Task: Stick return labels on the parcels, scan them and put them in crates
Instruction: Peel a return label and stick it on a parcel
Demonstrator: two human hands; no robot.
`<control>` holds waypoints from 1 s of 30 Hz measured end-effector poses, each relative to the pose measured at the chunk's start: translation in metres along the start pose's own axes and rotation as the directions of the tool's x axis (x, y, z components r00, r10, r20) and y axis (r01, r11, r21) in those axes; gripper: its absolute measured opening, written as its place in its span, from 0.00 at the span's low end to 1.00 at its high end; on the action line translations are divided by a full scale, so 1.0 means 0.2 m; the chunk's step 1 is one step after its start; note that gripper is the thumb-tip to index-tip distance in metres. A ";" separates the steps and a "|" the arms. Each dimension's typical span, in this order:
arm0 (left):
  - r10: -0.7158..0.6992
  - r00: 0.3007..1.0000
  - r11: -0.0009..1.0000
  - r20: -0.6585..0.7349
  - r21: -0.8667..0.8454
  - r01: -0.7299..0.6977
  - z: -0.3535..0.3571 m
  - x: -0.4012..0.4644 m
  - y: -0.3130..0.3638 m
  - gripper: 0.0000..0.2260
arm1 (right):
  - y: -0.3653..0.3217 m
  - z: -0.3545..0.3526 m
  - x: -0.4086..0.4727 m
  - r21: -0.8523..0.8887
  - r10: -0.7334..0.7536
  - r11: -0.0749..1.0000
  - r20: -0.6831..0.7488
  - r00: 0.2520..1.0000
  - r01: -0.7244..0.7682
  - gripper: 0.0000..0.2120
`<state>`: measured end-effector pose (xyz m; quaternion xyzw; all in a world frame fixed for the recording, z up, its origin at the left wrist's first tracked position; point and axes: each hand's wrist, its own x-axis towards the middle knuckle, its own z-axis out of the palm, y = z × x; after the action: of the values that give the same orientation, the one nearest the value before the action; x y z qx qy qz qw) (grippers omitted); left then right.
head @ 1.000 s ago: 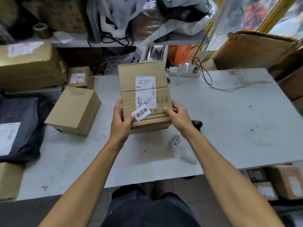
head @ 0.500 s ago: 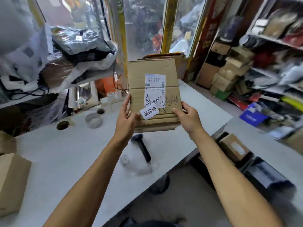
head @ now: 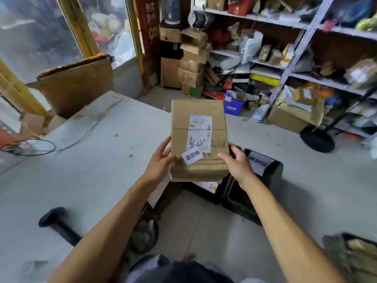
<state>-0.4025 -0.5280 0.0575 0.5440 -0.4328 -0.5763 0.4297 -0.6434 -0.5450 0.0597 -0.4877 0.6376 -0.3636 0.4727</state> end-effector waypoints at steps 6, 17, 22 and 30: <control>-0.256 0.947 0.965 0.195 0.103 0.240 0.32 0.33 -0.23 0.32 | 0.43 -0.25 0.16 0.017 0.244 0.970 -0.090 0.966 -0.243 0.25; -0.562 0.824 0.799 0.071 0.305 0.518 0.62 1.26 -0.77 0.38 | 1.02 -0.29 0.92 -0.022 0.629 0.775 -0.077 0.773 -0.632 0.34; -0.684 0.729 0.693 -0.044 0.273 0.667 0.79 1.69 -1.02 0.41 | 1.27 -0.36 1.42 -0.022 0.712 0.702 -0.017 0.702 -0.712 0.31; -0.767 0.635 0.617 -0.092 0.170 0.769 0.94 2.40 -1.85 0.46 | 2.01 -0.39 2.34 -0.334 0.588 0.787 0.145 0.796 -0.520 0.29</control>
<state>-0.6189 -0.8901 -0.4167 0.7184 -0.2105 -0.6569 0.0898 -0.8659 -0.8916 -0.4050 -0.3790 0.7350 -0.0529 0.5598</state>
